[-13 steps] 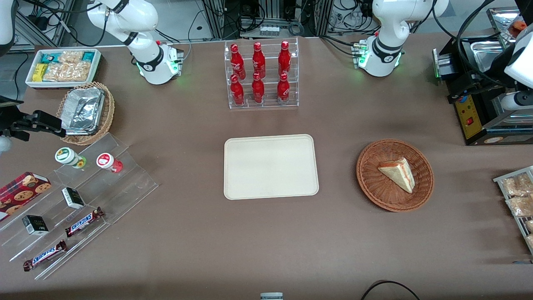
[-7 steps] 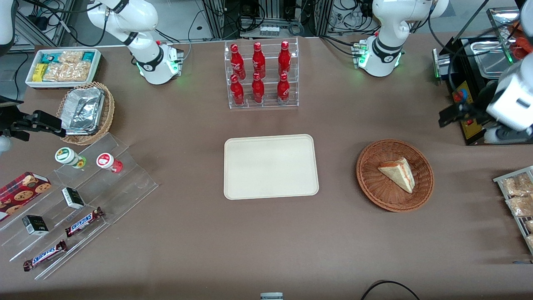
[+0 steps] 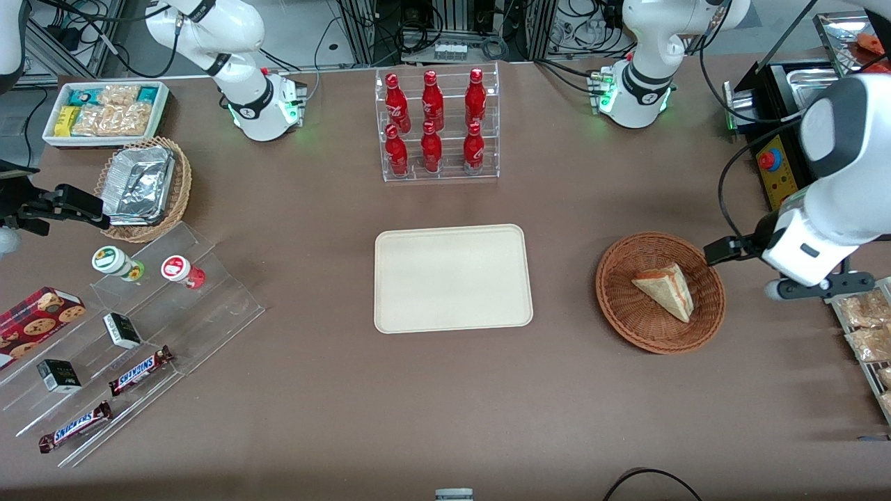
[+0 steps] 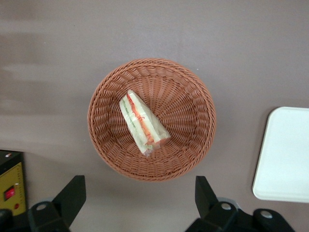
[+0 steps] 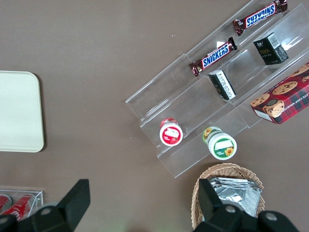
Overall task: Place sandwich from basket to tray
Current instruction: 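Move the left gripper over the wrapped sandwich in the wicker basket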
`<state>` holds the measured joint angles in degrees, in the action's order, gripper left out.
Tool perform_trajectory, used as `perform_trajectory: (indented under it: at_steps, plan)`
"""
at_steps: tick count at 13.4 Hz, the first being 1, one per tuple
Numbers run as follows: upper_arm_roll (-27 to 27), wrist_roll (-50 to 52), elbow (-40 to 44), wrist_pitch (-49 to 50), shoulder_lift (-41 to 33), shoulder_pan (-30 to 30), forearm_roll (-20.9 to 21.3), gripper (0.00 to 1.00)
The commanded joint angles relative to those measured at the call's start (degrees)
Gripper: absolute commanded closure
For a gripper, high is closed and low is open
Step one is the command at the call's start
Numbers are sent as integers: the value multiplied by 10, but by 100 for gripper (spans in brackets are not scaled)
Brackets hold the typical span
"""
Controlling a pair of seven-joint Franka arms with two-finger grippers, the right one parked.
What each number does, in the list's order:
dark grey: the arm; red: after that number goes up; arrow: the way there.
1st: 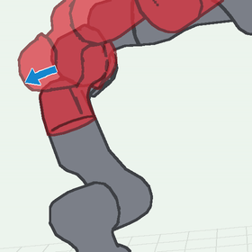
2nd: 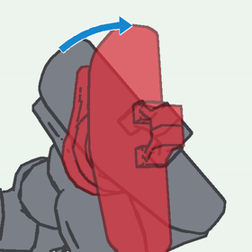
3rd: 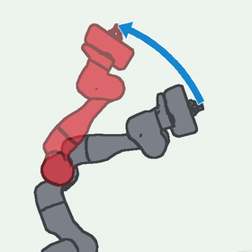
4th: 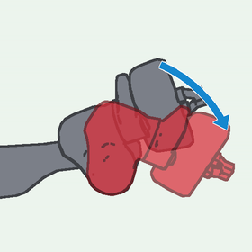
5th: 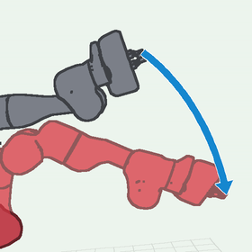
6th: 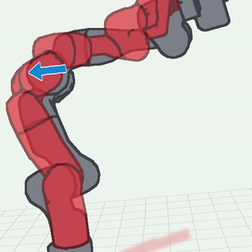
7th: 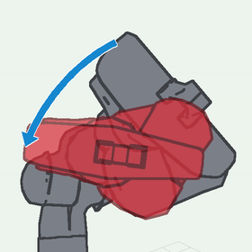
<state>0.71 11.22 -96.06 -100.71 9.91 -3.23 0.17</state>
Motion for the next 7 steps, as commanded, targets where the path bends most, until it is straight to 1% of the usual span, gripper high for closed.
perform_trajectory:
  at_steps: [1,4,7]
  plan:
    - [-3,63,-68,-65,-18,-6,8,0]
    - [-4,143,-151,-164,-24,-6,8,0]
    - [-4,186,-232,-251,-35,0,0,0]
